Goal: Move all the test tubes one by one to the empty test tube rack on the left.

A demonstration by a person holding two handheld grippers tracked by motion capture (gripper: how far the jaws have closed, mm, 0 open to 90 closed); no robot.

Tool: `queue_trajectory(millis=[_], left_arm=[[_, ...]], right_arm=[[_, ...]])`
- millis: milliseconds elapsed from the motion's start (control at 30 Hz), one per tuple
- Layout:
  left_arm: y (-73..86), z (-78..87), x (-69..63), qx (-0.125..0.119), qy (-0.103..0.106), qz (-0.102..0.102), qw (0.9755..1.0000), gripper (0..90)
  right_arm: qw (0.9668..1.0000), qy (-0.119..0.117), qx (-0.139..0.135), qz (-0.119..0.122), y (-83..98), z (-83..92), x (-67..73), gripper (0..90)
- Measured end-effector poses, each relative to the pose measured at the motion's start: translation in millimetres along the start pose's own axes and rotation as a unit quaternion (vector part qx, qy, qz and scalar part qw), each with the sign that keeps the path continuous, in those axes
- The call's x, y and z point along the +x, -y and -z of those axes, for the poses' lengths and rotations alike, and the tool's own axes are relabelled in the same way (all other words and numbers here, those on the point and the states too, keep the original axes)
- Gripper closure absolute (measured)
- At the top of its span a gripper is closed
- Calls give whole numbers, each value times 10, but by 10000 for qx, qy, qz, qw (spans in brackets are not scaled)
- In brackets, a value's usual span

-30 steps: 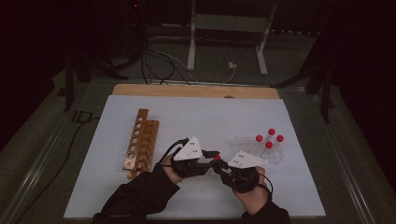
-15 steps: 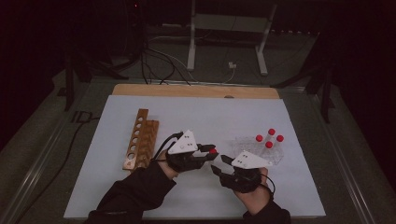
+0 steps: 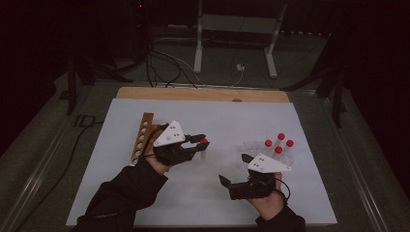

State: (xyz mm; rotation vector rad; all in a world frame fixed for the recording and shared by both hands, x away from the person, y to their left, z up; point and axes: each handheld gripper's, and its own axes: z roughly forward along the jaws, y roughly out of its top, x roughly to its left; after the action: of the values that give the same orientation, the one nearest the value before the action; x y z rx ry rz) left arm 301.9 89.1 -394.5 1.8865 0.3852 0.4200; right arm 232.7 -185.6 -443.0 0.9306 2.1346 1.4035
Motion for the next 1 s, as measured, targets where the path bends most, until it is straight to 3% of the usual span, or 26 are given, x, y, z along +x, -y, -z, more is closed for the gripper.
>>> queue_trajectory(millis=[233,500,667,1000], left_arm=[[-26,184,259,18,-405,72,9992,723],[19,377,566,-33,-909,283,9955,724],[34,462,745,111,-1311,344,9907,724],[95,614,1020,122,-1806,524,9821,723]], right_arm=[[9999,-91,-138,50,14,32,-22,0],[9995,-107,-269,87,12,71,-25,0],[9995,-124,-286,90,17,72,-26,0],[9994,-143,-321,82,17,83,-32,0]])
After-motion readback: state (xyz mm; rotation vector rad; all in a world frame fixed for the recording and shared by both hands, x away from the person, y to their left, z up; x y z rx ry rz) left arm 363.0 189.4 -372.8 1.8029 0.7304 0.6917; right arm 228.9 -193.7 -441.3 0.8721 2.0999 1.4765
